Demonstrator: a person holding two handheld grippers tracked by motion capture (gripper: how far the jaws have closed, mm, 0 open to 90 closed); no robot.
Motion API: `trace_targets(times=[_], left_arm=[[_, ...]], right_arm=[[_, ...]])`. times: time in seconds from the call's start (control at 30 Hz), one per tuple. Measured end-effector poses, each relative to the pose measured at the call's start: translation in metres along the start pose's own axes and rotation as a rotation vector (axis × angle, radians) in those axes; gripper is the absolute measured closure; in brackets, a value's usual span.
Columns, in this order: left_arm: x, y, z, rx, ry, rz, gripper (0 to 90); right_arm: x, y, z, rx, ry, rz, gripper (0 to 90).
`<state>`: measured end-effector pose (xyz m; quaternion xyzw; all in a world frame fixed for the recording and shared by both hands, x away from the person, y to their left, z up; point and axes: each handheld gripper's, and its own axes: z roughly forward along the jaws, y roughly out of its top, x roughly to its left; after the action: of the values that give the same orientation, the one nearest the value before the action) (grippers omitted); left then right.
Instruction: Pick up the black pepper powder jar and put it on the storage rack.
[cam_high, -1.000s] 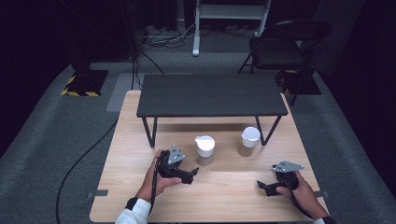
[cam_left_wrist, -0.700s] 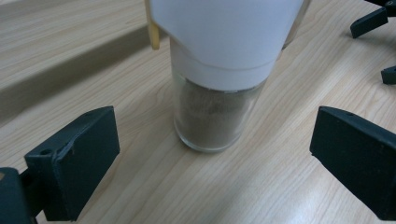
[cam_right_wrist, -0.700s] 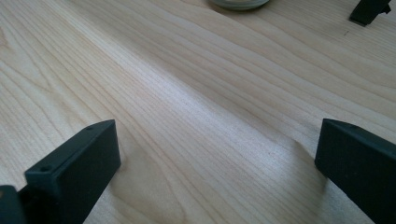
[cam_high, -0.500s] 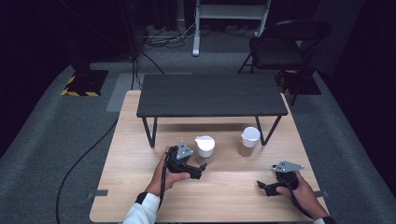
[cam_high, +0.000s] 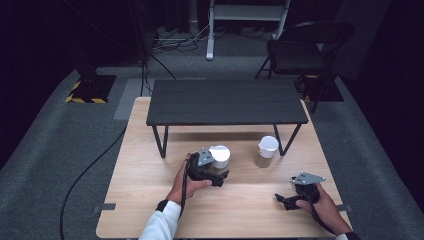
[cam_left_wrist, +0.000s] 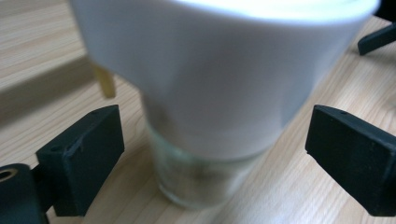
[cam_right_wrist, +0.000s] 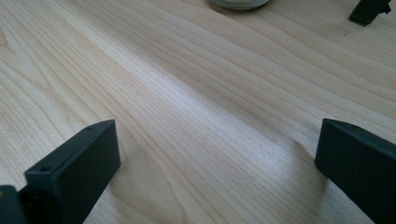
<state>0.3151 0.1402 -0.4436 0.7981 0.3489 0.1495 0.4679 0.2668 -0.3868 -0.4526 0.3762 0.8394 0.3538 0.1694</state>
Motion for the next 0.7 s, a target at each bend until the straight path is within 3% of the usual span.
trace_targets(times=[0.2, 0.43, 0.7], left_arm=[[-0.004, -0.004, 0.011, -0.032, 0.013, -0.022, 10.3], [-0.002, -0.012, 0.014, -0.076, 0.022, -0.033, 26.4], [-0.003, -0.014, 0.014, -0.086, 0.025, -0.016, 28.5]], right_arm=[[0.0, 0.0, 0.0, 0.0, 0.0, 0.0, 0.0], [0.0, 0.0, 0.0, 0.0, 0.002, -0.003, 0.0], [0.0, 0.0, 0.0, 0.0, 0.004, -0.005, 0.0]])
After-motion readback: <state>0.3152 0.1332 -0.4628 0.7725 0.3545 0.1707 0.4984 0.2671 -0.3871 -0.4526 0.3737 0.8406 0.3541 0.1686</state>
